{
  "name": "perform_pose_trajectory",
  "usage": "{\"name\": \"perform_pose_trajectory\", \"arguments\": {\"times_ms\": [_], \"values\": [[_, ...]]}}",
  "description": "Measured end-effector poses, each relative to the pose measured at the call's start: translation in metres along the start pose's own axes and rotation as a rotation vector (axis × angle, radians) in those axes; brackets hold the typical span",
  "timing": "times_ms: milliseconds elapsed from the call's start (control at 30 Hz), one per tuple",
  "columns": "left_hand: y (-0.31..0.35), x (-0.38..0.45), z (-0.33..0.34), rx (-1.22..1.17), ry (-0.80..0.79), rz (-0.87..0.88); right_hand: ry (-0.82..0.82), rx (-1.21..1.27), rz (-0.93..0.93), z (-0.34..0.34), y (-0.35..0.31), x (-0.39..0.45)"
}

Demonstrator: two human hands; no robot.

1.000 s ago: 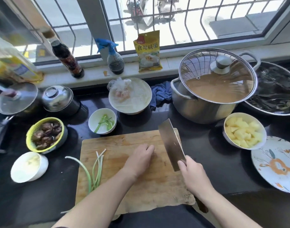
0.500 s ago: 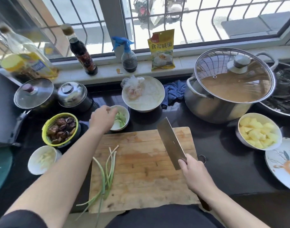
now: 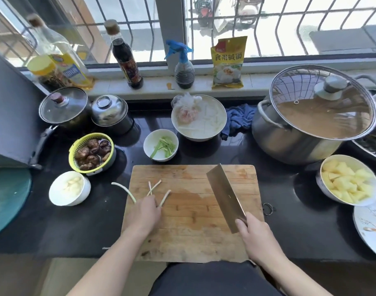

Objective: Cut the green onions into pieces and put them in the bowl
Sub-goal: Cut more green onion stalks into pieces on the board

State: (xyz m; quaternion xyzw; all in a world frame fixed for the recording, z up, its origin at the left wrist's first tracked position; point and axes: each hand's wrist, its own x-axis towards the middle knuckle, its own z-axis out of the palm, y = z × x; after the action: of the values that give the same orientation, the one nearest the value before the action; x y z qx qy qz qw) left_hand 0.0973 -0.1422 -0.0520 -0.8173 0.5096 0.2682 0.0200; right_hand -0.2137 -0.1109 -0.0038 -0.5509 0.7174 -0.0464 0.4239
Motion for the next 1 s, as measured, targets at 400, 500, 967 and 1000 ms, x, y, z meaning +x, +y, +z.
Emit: {"name": "perform_pose_trajectory", "arguments": {"times_ms": [400,500,967,1000], "values": [[0.091,-0.038,0.067,-0.101,0.160,0.555,0.151,-0.295,-0.090,0.006,0.021,-0.019],[0.054,-0.045,0.063,-0.140,0.200,0.535,0.127,-0.353,-0.113,0.019,0.024,-0.019],[0.043,-0.041,0.055,-0.133,0.125,0.492,0.057,-0.432,-0.052,0.045,-0.021,0.004],[0.043,-0.041,0.055,-0.141,0.118,0.494,0.063,-0.428,-0.064,0.045,-0.027,0.009]]}}
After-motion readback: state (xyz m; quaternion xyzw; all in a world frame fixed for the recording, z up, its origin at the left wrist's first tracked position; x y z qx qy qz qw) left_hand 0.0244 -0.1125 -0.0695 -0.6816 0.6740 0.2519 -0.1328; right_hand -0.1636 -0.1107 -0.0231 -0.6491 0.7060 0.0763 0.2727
